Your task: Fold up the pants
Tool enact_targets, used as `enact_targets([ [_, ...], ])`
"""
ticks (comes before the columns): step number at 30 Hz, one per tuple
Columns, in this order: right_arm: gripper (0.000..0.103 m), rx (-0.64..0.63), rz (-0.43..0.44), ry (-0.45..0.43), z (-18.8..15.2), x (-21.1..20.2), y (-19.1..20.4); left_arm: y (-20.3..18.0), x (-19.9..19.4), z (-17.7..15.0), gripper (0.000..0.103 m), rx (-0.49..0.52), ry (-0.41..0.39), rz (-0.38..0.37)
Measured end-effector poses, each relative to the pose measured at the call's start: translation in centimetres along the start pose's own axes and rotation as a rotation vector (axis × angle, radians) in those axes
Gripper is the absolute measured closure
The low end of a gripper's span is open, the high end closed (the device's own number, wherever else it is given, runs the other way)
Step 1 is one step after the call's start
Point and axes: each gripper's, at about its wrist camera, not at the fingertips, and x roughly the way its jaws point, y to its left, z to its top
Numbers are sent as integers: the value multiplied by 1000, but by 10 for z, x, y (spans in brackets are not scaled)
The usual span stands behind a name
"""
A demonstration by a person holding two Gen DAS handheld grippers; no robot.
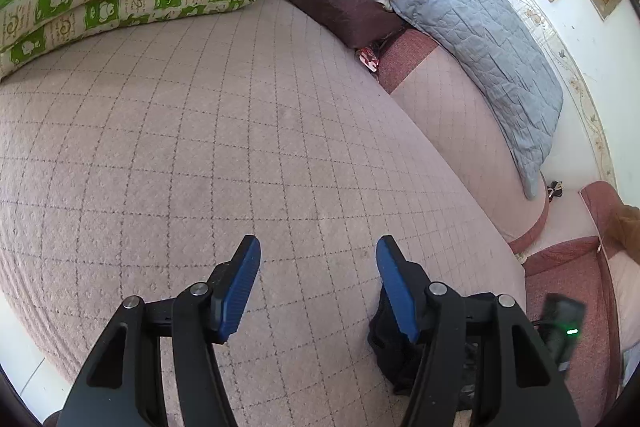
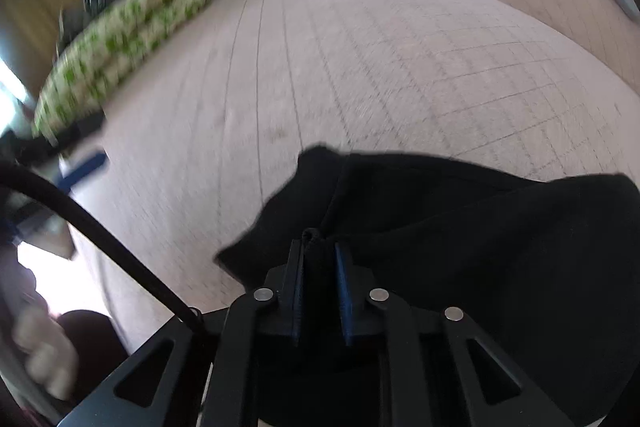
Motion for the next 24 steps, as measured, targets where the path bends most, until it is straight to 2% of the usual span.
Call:
enact_targets([
  [3,87,39,55,-61,2,-21,-5,3,3,1,43,-23,16,-10],
  [5,87,39,61,-87,10,-27,-2,1,5,0,43,-21,18,-13],
  [8,87,41,54,-89,27,-20,0,-4,5,0,43,1,9,-6],
  [11,87,47,43,-61,44,4,6,-4,5,0,43,15,2,10],
  [12,81,55,56,-35,49,15,4,-2,5,0,42,12,0,14],
  [13,66,71,89,-12,50,24,0,0,6,1,42,4,0,18],
  [14,61,96,123,-9,51,28,-4,3,6,2,42,-7,0,22],
  [17,56,224,229,-127,44,7,-24,10,6,3,42,-26,-3,28],
  [19,56,226,211,-156,36,-11,-33,7,7,3,42,-19,-4,17],
  [21,56,183,158,-168,21,-29,-42,-3,8,-2,43,6,4,-31],
  [24,54,145,67,-147,-12,-47,-68,-35,8,-15,43,124,9,-106],
])
